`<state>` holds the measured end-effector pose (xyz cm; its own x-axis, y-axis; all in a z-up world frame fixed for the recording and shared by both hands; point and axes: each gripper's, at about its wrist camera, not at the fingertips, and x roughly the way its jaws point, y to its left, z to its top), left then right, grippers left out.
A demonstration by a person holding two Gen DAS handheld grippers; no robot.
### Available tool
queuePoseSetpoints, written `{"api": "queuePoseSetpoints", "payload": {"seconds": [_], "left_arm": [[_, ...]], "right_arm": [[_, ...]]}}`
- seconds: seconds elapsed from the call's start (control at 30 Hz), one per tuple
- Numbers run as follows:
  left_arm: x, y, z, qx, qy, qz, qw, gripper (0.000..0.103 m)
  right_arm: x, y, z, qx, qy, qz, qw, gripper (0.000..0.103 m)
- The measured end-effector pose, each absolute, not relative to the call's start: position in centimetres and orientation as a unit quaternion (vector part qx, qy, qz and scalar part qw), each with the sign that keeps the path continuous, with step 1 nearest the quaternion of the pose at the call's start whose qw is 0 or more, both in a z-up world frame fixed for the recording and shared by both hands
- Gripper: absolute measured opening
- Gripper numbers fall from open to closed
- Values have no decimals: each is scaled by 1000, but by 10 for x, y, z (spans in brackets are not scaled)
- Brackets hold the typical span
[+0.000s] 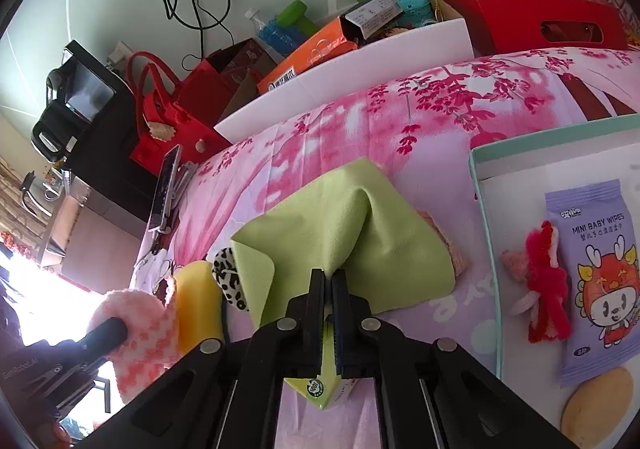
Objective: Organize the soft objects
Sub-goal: 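Lift the towel with the left gripper while the right gripper lifts the green cloth, then carry the towel with the left gripper while the right gripper carries the cloth toward the tray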
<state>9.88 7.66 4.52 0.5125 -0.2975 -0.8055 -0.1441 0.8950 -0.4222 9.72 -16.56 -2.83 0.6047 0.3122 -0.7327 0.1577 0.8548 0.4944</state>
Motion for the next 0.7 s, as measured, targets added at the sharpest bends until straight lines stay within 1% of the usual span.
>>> {"api": "queuePoseSetpoints", "payload": {"seconds": [0.17, 0.33, 0.53, 0.7], "left_arm": [[99, 76, 45, -223, 491, -46, 841, 8], [98, 77, 53, -217, 477, -48, 850, 8], [91, 82, 78, -219, 439, -60, 869, 8], [76, 86, 111, -222, 393, -79, 889, 8]], "right_arm": [[93, -169, -14, 278, 419, 56, 862, 2], [84, -172, 21, 285, 367, 72, 882, 2], [68, -176, 70, 276, 304, 79, 908, 2], [50, -182, 103, 261, 265, 76, 925, 2]]}}
